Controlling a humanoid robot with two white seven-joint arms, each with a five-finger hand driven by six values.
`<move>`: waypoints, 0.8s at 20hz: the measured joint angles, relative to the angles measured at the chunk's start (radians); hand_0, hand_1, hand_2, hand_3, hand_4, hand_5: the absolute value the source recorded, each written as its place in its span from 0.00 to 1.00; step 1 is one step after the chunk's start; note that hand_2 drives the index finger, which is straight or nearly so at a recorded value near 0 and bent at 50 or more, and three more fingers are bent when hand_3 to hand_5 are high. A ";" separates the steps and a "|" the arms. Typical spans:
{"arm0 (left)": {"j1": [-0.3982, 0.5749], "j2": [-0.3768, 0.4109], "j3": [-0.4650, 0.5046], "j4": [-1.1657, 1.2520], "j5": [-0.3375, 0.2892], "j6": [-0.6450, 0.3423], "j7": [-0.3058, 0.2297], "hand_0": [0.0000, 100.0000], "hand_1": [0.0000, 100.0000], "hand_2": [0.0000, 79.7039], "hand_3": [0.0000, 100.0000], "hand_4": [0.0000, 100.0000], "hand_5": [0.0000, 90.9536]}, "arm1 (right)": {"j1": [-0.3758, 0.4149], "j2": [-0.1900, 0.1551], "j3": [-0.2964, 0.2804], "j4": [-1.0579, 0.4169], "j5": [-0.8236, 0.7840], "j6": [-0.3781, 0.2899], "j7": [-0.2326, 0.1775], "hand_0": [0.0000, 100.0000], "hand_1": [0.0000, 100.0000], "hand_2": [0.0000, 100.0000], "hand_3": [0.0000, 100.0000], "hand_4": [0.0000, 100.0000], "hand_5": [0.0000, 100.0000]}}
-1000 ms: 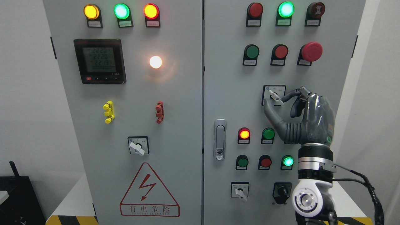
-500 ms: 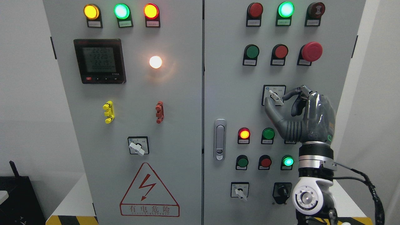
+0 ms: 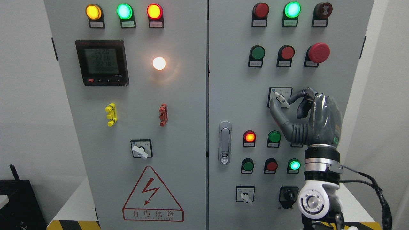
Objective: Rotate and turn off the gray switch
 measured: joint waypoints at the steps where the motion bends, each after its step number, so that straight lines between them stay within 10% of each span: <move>1: 0.000 0.000 0.000 0.000 0.000 0.000 0.000 0.12 0.39 0.00 0.00 0.00 0.00 | 0.000 0.000 0.001 0.000 0.000 0.000 0.000 0.15 0.46 0.62 1.00 0.97 1.00; 16: 0.000 0.000 0.000 0.000 0.000 0.000 0.000 0.12 0.39 0.00 0.00 0.00 0.00 | -0.012 -0.001 0.007 0.011 0.003 0.001 0.000 0.17 0.46 0.63 1.00 0.97 1.00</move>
